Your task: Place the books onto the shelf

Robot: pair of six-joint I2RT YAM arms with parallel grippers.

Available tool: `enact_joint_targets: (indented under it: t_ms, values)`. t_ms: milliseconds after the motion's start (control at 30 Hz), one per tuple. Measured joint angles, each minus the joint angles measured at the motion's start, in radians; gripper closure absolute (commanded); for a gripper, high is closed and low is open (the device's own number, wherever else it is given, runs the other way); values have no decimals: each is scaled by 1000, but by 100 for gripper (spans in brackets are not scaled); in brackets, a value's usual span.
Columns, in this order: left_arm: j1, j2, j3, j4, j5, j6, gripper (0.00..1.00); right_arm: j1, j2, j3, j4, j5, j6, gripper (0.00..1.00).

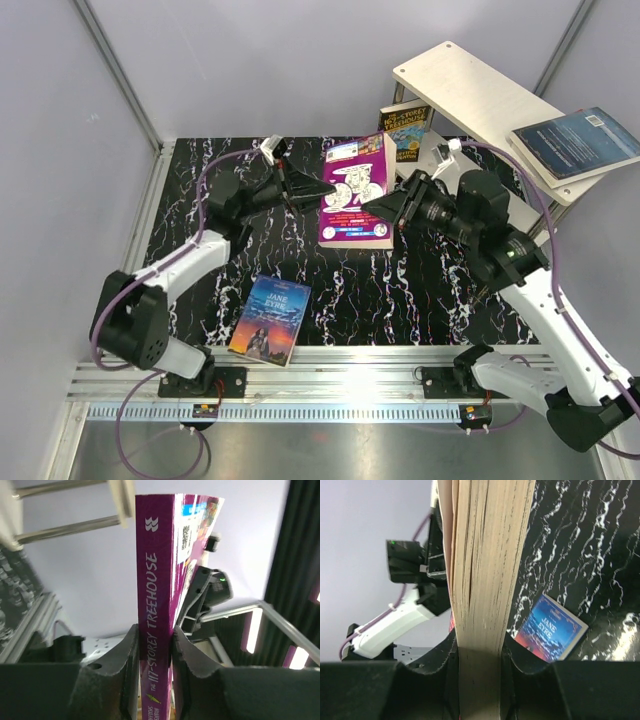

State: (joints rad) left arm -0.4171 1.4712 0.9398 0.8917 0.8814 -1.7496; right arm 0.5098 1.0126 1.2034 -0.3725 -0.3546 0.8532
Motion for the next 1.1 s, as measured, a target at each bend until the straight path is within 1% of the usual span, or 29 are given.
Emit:
enact_joint_targets:
  t_ms: [33,67,100,133,167,200,300,367,467,500,533,567,633,667,767,800,900,967,1100]
  values:
    - [-2,-20,21,-93,6,70,63,0,0,22,-40,6,-10,100]
    - [-6,-45,61,-229,11,167,52,0,0,46,-82,15,-25,100]
    - [-10,-63,103,-355,11,269,38,0,0,73,-119,25,-38,100]
    - [-10,-80,143,-471,6,363,17,0,2,118,-173,48,-59,100]
    - [-7,-94,183,-579,-3,451,5,-2,2,164,-222,87,-77,100]
    - [-3,-105,212,-657,-17,515,1,-4,2,209,-266,128,-95,100]
    - [5,-149,274,-893,-70,706,1,-11,6,361,-398,274,-150,100]
    - [6,-160,284,-972,-93,771,1,-13,19,464,-470,365,-196,100]
    - [6,-162,285,-1084,-132,850,1,-33,111,692,-603,491,-288,100]
    - [6,-162,285,-1114,-143,867,1,-50,145,755,-632,512,-310,100]
    - [6,-163,285,-1150,-155,890,1,-103,201,850,-673,517,-338,100]
    - [6,-164,284,-1169,-161,902,1,-155,233,895,-684,520,-351,100]
    - [11,-173,279,-1204,-171,926,1,-318,296,972,-702,490,-370,100]
    - [15,-182,275,-1217,-175,936,1,-415,327,988,-710,466,-376,100]
    - [29,-220,256,-1247,-183,960,1,-656,414,1040,-766,419,-375,100]
    - [31,-230,252,-1255,-185,966,1,-701,434,1052,-779,407,-372,100]
    - [37,-260,242,-1263,-189,977,1,-856,476,1061,-786,301,-327,100]
    - [37,-270,237,-1263,-190,985,1,-929,477,1052,-772,226,-290,100]
    - [37,-275,219,-1262,-190,992,1,-1123,467,1002,-716,57,-191,100]
